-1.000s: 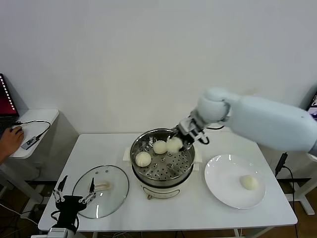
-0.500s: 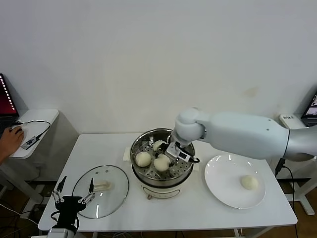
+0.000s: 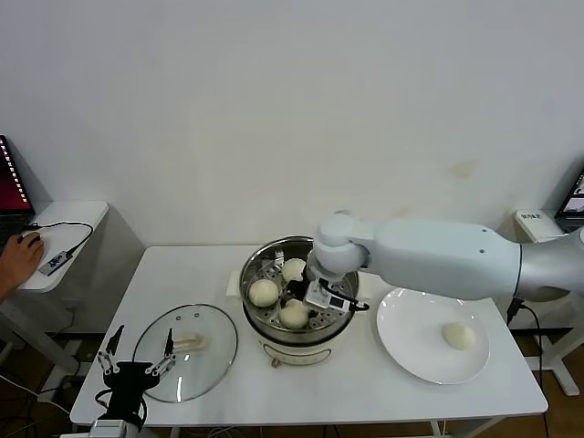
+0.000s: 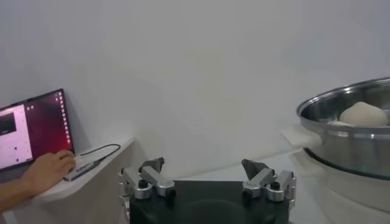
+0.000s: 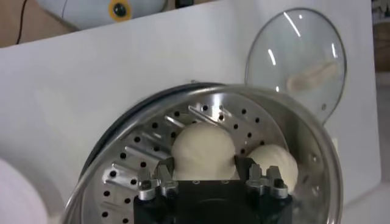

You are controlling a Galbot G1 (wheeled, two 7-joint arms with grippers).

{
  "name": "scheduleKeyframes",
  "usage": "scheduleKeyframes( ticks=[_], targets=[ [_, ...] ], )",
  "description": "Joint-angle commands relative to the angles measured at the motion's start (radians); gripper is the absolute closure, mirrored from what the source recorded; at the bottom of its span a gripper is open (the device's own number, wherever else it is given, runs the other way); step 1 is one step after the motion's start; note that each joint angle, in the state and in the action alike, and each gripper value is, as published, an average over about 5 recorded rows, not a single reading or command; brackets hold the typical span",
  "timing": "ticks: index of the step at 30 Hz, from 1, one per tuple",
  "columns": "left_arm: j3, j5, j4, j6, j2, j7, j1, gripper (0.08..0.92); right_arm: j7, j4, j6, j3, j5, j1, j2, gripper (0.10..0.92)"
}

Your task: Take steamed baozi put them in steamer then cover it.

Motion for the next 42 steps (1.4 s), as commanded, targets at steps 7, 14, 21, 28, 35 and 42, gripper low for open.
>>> scheduleKeyframes(
  ticks=[7,14,21,28,35,42],
  targets=[
    [0.000,0.001,-0.005,0.000,0.005,0.000,-0.001,0.177,-0.004,0.011,0.019,0.035,-0.008,0.045,-0.054,0.211],
    [-0.007,0.000,-0.005,0.000,0.021,0.002,-0.006,0.177,-0.006,-0.039,-0.058,0.148,0.035,0.060,-0.168,0.203],
    [-0.002,0.001,-0.003,0.002,0.037,0.015,-0.017,0.177,-0.053,-0.081,-0.244,0.206,0.139,0.065,-0.329,0.203],
    [0.019,0.001,-0.003,0.004,0.055,0.020,-0.029,0.177,-0.061,-0.009,-0.397,0.252,0.251,-0.019,-0.574,0.203],
    [0.047,0.007,0.000,0.005,0.065,0.021,-0.037,0.177,-0.061,0.020,-0.387,0.348,0.180,-0.212,-0.722,0.203],
    [0.060,0.018,-0.004,0.009,0.070,0.025,-0.034,0.177,-0.052,0.013,-0.367,0.651,0.062,-0.616,-0.795,0.203]
  ],
)
